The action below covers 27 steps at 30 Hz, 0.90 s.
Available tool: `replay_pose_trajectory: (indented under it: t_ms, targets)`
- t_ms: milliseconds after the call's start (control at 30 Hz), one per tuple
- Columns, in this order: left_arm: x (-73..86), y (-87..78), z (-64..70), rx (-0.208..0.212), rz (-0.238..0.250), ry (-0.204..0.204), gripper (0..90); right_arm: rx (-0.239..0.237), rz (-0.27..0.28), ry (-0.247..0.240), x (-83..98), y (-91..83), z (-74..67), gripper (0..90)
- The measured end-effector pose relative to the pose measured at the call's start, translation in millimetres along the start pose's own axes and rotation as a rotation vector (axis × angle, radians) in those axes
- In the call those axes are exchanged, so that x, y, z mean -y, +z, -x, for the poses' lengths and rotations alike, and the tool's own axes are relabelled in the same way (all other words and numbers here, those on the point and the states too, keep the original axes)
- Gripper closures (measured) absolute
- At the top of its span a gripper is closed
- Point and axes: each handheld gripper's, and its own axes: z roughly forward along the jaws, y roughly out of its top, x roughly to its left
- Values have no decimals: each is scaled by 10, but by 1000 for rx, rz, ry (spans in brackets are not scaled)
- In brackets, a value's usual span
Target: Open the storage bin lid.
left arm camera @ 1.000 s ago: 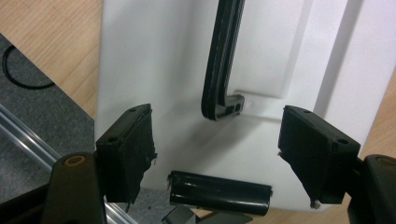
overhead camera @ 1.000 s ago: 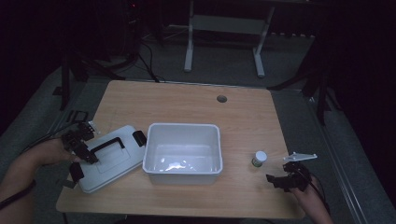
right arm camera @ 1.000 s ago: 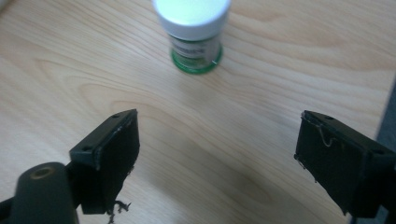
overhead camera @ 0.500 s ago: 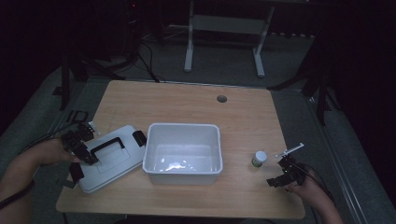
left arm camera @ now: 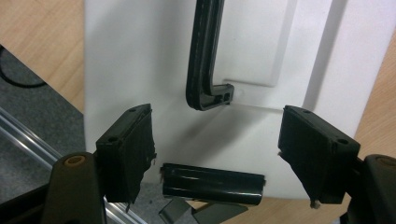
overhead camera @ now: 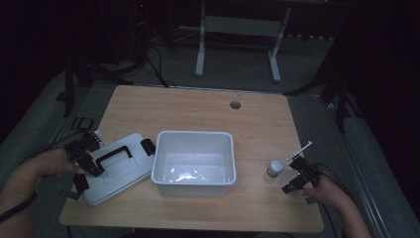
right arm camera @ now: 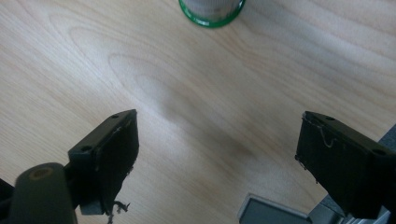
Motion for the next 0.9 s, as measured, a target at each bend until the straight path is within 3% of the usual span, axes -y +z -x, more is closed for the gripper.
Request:
replay_pose_trajectory:
  t_ms: [467, 900]
  targets:
    - [0, 41, -4, 18, -28, -4, 263, 9, -22, -39, -245, -39, -11, 146]
    - [-14, 69, 20, 28, -43, 4, 263, 34, -37, -96, -499, -6, -62, 229]
